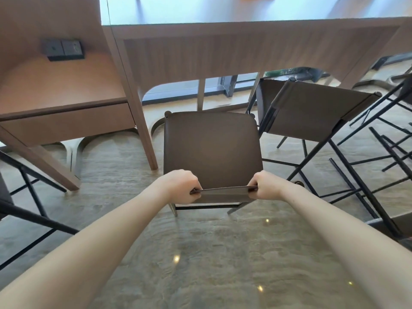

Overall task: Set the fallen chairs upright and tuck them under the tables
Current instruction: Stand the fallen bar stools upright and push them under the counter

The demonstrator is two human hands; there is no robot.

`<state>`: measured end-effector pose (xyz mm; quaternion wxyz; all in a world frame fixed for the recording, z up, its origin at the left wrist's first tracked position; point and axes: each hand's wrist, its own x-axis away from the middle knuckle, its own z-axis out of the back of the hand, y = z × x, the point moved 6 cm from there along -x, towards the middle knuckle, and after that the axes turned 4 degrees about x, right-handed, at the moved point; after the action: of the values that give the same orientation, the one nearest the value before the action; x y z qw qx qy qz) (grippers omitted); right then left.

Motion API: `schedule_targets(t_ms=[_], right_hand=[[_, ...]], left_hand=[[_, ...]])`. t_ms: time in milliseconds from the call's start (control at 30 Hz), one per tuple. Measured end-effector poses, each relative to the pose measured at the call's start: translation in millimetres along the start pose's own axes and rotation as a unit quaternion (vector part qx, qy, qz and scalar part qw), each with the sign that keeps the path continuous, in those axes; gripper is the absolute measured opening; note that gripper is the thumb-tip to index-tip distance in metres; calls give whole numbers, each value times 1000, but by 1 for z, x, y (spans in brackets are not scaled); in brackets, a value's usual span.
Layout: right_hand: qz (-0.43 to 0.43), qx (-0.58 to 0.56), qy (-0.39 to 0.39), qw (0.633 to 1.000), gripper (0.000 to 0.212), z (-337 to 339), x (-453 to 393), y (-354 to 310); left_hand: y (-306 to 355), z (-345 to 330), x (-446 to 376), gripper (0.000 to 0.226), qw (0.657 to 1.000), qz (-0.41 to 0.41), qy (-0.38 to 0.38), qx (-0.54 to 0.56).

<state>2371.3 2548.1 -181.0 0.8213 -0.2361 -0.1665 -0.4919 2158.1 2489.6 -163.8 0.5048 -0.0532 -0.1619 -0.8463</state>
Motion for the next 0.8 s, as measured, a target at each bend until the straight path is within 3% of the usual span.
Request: schedule_targets(t_ms=[433, 800], right_hand=[[26, -39, -11, 999, 27, 73, -67, 5], [37, -75, -36, 996, 25, 107, -109, 15]], left_hand=[[-67, 46, -63, 36, 995, 93, -35, 12], [-109, 63, -104, 40, 989, 134, -56, 24]])
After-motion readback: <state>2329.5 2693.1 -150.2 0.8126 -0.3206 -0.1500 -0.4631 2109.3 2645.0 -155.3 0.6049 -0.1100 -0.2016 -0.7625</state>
